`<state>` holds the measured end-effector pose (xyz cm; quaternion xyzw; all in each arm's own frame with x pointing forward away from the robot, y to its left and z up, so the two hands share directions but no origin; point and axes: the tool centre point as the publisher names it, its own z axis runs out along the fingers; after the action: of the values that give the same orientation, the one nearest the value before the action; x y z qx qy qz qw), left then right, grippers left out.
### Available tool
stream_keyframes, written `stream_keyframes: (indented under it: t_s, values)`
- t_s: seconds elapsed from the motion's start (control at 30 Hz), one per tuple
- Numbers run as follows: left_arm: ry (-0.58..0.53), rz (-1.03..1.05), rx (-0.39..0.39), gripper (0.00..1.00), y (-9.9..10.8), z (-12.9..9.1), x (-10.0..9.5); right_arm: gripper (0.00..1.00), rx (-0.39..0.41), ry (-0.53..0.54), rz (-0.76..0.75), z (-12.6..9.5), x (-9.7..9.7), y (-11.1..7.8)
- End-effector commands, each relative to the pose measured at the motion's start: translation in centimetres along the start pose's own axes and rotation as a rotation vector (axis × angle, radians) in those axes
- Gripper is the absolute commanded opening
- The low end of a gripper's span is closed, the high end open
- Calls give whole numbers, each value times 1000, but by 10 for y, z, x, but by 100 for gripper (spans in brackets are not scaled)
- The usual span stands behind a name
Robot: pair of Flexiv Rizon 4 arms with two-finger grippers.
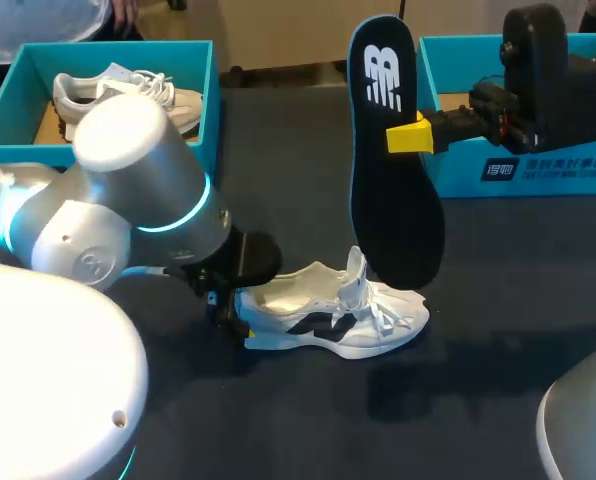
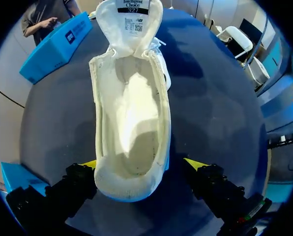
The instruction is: Take the shoe out of the shoebox, open the shoe tongue, remove and reinsert the insole, then place the shoe into the shoebox
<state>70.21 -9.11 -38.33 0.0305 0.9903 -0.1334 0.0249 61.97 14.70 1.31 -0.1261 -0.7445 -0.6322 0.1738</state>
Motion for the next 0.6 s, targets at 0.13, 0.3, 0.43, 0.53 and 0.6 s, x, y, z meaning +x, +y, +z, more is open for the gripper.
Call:
stream_keyframes:
  t_s: [0.13,0.3,0.43,0.53,0.6]
  values:
    - [-7,0,-120,100,1,1,1,0,3,1,1,2,-2,1]
    - [-6,6,-105,100,1,-5,-2,0,3,1,1,2,-2,1]
    - [-14,11,-111,100,1,-15,-5,0,3,1,1,2,-2,1]
    - [-18,16,-101,100,1,-26,-6,0,3,1,1,2,-2,1]
    - [-19,10,-93,100,0,-33,-8,0,3,1,1,2,-2,1]
